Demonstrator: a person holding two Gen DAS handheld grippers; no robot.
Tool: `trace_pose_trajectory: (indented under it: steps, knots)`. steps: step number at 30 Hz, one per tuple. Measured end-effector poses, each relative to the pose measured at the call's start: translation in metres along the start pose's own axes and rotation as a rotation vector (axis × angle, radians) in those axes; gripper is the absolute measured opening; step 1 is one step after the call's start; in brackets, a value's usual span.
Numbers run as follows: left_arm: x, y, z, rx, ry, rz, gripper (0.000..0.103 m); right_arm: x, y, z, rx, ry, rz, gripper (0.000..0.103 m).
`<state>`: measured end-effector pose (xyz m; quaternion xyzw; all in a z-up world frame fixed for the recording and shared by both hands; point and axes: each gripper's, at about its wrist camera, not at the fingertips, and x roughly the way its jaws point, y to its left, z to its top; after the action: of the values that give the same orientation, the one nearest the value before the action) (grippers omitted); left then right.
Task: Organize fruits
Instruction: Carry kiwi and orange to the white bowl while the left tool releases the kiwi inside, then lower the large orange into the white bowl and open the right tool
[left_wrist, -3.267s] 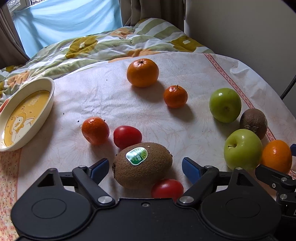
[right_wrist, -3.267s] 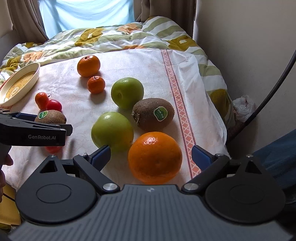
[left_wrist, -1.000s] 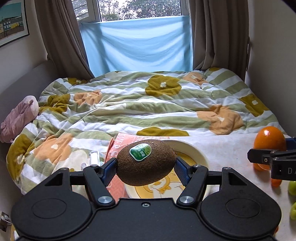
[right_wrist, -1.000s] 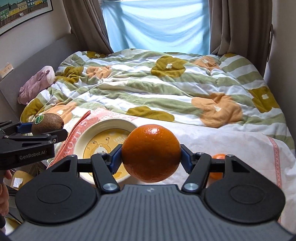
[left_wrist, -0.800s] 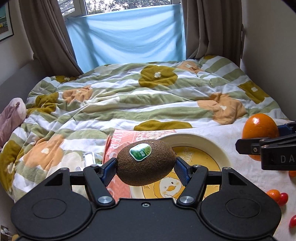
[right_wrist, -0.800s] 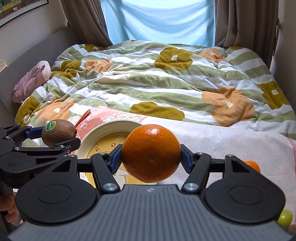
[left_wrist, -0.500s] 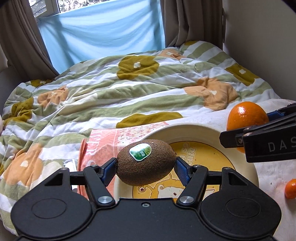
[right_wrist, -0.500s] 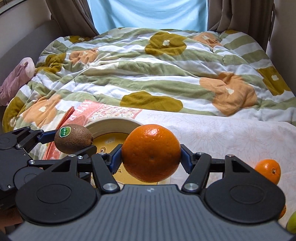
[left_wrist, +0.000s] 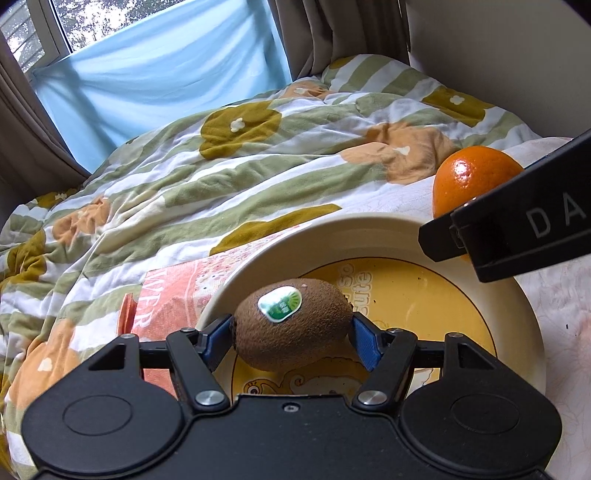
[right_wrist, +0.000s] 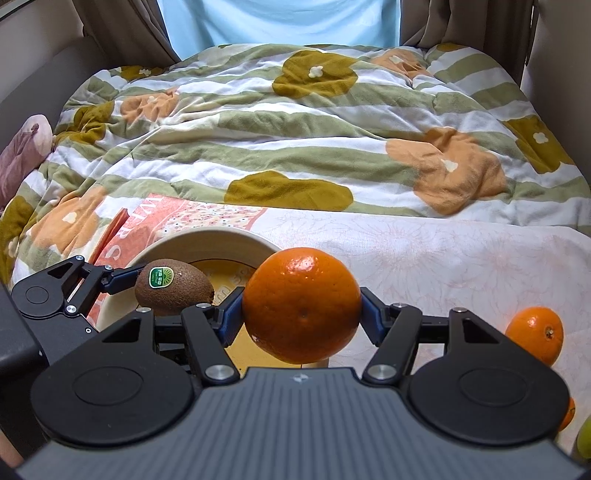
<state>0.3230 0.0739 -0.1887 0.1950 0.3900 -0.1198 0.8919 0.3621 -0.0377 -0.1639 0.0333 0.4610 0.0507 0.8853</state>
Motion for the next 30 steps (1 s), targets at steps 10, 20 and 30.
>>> trace_pose_trajectory:
  steps: [10, 20, 30]
  knots:
    - [-0.034, 0.010, -0.008, -0.025, 0.012, 0.003, 0.103, -0.006, -0.004, 0.003, 0.001, 0.012, 0.030, 0.079]
    - [-0.071, 0.027, -0.027, -0.133, 0.020, 0.081, 0.103, 0.005, 0.014, -0.007, -0.187, 0.016, 0.133, 0.079]
    - [-0.081, 0.030, -0.038, -0.180, 0.032, 0.127, 0.102, 0.028, 0.040, -0.025, -0.440, -0.006, 0.156, 0.079]
